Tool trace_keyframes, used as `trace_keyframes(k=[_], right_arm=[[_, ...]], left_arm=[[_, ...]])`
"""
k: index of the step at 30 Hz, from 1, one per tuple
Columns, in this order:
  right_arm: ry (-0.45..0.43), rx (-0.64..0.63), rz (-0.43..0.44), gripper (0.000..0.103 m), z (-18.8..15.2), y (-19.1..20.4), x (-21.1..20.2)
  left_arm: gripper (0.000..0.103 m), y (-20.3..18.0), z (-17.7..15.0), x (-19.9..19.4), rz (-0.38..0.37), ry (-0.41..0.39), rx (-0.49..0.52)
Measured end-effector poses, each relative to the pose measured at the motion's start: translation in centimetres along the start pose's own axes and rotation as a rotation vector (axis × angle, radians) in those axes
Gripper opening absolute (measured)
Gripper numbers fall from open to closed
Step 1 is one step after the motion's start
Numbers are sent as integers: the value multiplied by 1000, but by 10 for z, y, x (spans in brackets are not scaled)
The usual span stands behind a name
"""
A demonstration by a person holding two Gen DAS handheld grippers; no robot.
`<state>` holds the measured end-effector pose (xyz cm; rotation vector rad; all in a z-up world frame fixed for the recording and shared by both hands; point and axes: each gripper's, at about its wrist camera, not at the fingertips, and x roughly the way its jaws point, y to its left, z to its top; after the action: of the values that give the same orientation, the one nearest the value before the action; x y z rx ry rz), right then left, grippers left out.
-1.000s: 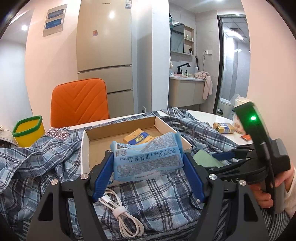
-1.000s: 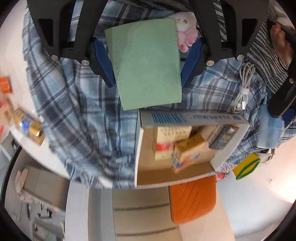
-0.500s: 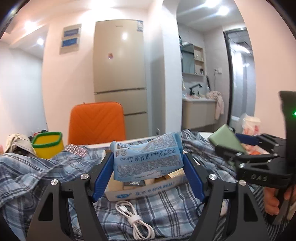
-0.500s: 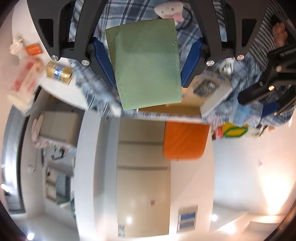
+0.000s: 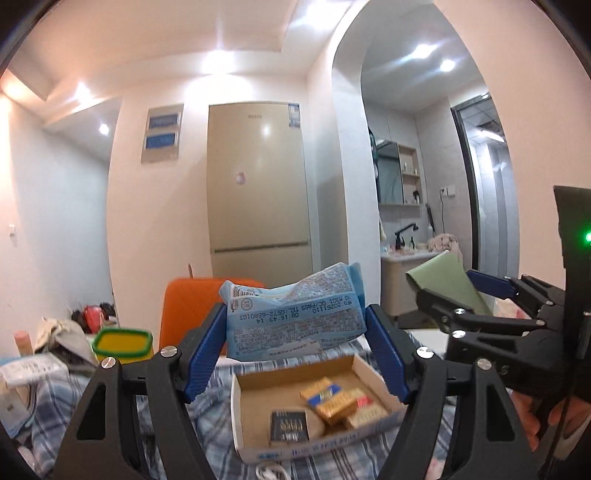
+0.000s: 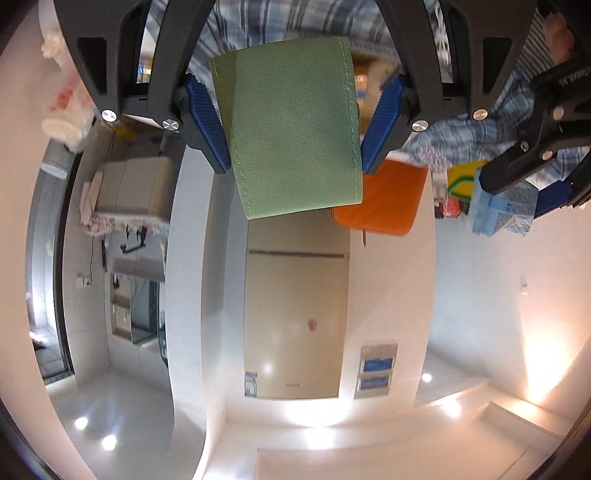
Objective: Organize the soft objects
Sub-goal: 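Carry the green card over the box and release it with the right tool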
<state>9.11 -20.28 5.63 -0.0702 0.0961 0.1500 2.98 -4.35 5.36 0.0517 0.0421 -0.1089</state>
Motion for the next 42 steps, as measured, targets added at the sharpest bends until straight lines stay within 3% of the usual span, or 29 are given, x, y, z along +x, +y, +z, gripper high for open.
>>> trace_keyframes(k=[7, 11, 16, 21, 26, 32, 39, 42], right_arm=[[-49, 74, -20, 74, 2, 1, 32], [-16, 97, -25, 74, -11, 1, 55], [7, 62, -41, 74, -33, 7, 69], [83, 67, -40, 74, -53, 3, 83], [142, 57, -13, 74, -63, 5, 93], [272, 27, 83, 74, -75, 14, 119], [394, 16, 87, 74, -88, 18, 145], [396, 31, 70, 77, -90, 13, 145]], left_arm=[[73, 17, 6, 25, 64, -95, -66], [73, 27, -7, 43, 98, -99, -89], [73, 30, -39, 61, 124, -45, -75], [73, 40, -53, 80, 111, 48, -108], [73, 40, -59, 89, 109, 87, -102], [73, 41, -61, 93, 111, 112, -106], [73, 40, -61, 93, 109, 115, -100], [73, 40, -60, 92, 110, 114, -100]])
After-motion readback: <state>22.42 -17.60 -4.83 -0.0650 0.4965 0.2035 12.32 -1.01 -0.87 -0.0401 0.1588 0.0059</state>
